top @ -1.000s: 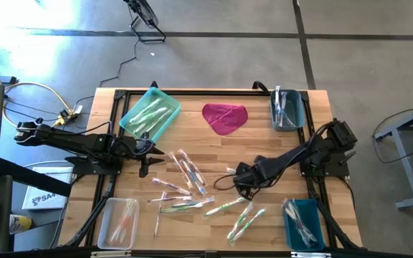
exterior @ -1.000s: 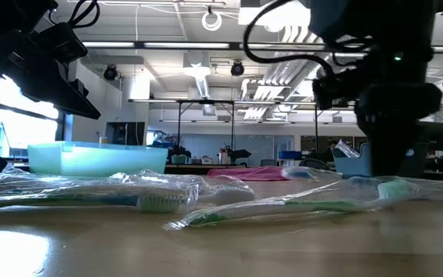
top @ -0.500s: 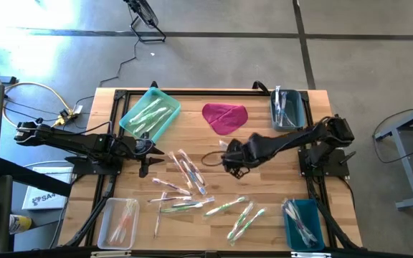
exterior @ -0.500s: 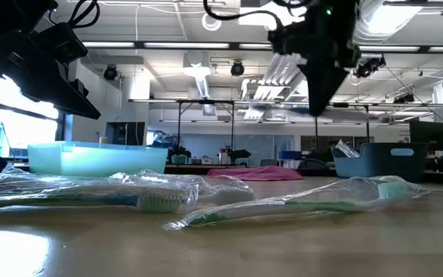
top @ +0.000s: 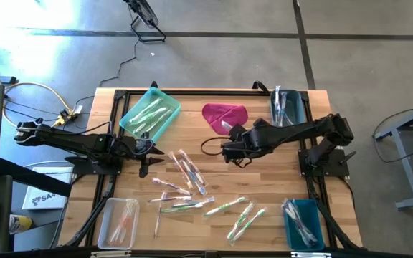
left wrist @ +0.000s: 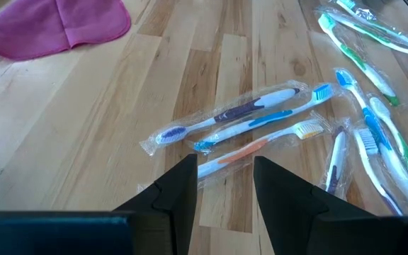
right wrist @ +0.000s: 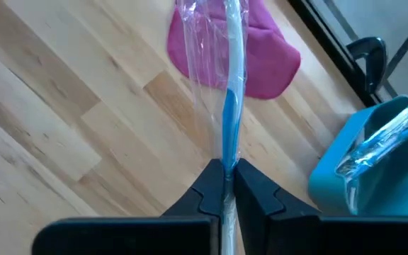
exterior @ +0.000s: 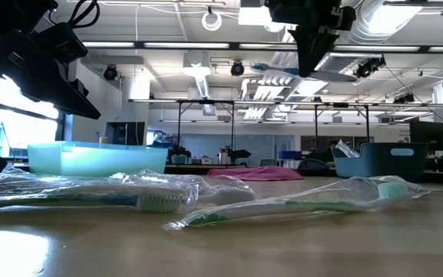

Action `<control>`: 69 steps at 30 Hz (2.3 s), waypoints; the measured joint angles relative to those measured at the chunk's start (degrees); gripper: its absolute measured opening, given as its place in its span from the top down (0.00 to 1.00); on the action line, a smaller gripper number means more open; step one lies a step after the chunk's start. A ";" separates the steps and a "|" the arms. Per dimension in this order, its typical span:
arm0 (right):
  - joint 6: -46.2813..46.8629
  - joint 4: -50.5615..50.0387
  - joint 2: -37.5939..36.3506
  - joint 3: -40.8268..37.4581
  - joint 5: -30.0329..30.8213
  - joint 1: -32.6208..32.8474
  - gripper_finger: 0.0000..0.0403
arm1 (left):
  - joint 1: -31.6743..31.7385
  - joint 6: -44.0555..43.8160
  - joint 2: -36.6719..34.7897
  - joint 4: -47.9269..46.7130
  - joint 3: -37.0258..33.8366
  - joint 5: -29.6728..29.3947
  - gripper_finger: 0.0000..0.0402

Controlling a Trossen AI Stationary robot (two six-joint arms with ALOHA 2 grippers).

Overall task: Pick & Place Toothbrushes
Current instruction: Put the blue toothbrush to the light blue bin

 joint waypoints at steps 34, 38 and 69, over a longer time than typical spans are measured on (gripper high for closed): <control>23.93 13.64 -16.86 -29.04 21.68 1.62 0.98 | 0.00 0.02 -0.02 -0.02 0.00 0.00 0.66; 26.17 18.51 -20.16 -35.94 24.57 -0.62 0.98 | -0.01 0.01 -0.02 0.00 0.00 0.00 0.66; 23.24 24.89 -25.66 -41.29 29.77 -31.64 0.98 | 0.00 0.04 0.00 0.00 0.00 -0.29 0.66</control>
